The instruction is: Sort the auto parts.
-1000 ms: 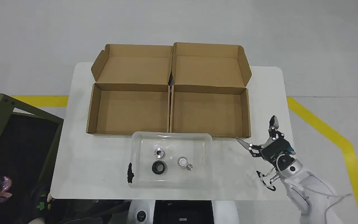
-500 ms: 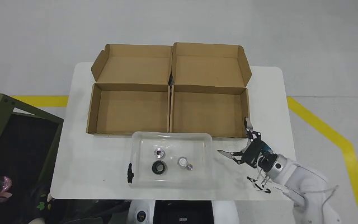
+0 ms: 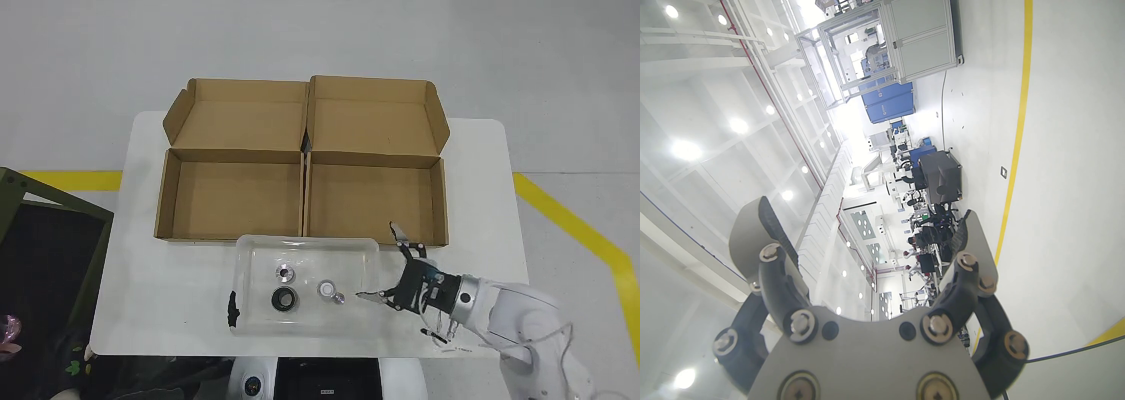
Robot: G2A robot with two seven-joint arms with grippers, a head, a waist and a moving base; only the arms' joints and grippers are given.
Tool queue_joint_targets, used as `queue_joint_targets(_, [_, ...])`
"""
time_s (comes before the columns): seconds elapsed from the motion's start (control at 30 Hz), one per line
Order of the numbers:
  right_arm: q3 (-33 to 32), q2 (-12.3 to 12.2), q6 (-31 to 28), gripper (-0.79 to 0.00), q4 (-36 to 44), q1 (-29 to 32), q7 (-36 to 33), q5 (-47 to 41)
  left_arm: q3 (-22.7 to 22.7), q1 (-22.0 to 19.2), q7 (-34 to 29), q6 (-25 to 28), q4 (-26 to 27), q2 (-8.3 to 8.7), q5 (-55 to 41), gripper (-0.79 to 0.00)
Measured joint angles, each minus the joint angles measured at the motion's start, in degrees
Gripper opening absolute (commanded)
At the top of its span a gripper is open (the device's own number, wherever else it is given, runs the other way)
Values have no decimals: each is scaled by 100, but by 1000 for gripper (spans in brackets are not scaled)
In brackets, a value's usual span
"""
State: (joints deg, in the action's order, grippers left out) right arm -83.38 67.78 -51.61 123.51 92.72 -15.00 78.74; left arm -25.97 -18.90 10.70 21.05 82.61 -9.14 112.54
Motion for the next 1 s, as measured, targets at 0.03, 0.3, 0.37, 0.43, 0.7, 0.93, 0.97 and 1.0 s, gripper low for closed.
queue_joint_targets(0.03, [74,-3,-10,0,12,-46,-96,-4,0,0,0,0,0,0,0,0])
queue_joint_targets(0.3, [855,-6,-48,0,-79,-537,-766,100,0,0,0,0,0,0,0,0])
queue_joint_targets(0.37, [1062,-2,-38,0,-139,-662,-924,124,0,0,0,0,0,0,0,0])
queue_joint_targets(0.43, [1234,2,-37,0,-196,-761,-1060,127,0,0,0,0,0,0,0,0])
queue_joint_targets(0.7, [1818,11,32,0,-407,-1109,-1714,154,0,0,0,0,0,0,0,0])
queue_joint_targets(0.93, [2124,13,152,0,-656,-1295,-2085,38,0,0,0,0,0,0,0,0])
queue_joint_targets(0.97, [2176,14,166,0,-701,-1332,-2144,11,0,0,0,0,0,0,0,0])
queue_joint_targets(1.0, [2211,15,181,0,-735,-1361,-2183,-10,0,0,0,0,0,0,0,0])
